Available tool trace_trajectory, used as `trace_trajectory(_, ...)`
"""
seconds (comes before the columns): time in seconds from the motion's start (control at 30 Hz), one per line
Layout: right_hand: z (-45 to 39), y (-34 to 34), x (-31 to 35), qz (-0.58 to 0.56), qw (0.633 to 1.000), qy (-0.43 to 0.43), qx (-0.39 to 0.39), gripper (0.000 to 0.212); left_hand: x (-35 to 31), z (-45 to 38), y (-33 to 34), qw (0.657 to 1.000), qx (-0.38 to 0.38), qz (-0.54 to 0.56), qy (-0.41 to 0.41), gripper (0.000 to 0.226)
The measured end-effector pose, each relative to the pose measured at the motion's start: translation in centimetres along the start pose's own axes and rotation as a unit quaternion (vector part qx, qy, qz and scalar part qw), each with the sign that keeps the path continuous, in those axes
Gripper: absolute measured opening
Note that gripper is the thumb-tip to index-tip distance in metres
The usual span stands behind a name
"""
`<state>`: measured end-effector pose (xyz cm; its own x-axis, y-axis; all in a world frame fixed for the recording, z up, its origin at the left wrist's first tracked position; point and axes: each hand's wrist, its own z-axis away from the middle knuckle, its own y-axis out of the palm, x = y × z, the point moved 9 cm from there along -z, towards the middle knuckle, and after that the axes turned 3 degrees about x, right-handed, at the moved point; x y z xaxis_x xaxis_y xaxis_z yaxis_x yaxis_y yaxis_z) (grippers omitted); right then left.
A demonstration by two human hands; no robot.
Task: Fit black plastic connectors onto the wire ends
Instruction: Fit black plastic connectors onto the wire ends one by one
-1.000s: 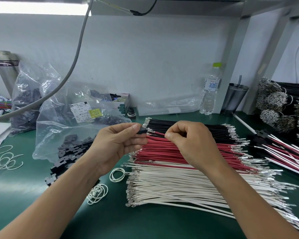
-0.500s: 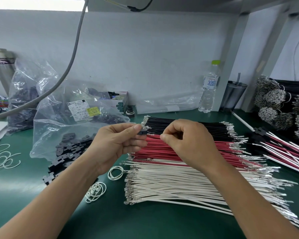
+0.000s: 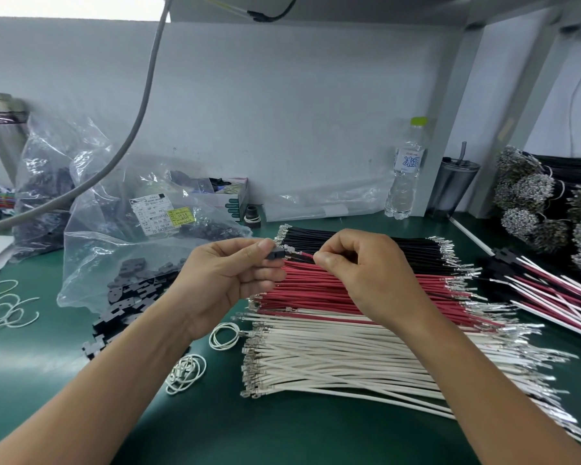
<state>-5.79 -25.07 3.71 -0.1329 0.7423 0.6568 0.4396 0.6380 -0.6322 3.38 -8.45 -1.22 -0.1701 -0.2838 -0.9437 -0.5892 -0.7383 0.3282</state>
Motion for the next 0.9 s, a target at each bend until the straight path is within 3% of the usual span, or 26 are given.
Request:
trace_trajectory(0.43, -0.1, 0.2, 0.1, 0.085, 0.996, -0.009, 0.026, 0.018, 0.1, 0.0, 0.2, 0.998, 0.008, -0.058, 0.011, 0.034)
trace_trajectory(0.6, 0.0, 1.3, 0.4, 0.028, 0.999, -0.018, 0.027, 0.018, 0.7, -0.1, 0.4, 1.000, -0.007, -0.021, 0.004, 0.037)
trace_trajectory(0.67, 0.1, 1.2, 0.5, 0.043, 0.999, -0.025, 0.009, 0.018, -0.3, 0.0, 0.2, 0.994, -0.027, -0.104, 0.037, 0.034)
trace_trajectory(0.73, 0.1, 0.9, 0.4, 0.047, 0.999, -0.026, -0.007, 0.017, -2.1, 0.3, 0.0, 0.963, -0.053, -0.241, 0.108, 0.028)
trace_trajectory(0.8, 0.1, 0.6, 0.3, 0.031, 0.999, -0.026, -0.015, 0.016, -3.3, 0.7, 0.4, 0.939, -0.036, -0.298, 0.167, 0.027)
trace_trajectory(0.9, 0.1, 0.8, 0.2, 0.024, 0.999, -0.030, 0.003, 0.015, -3.2, 1.0, 1.0, 0.905, 0.006, -0.387, 0.175, 0.020)
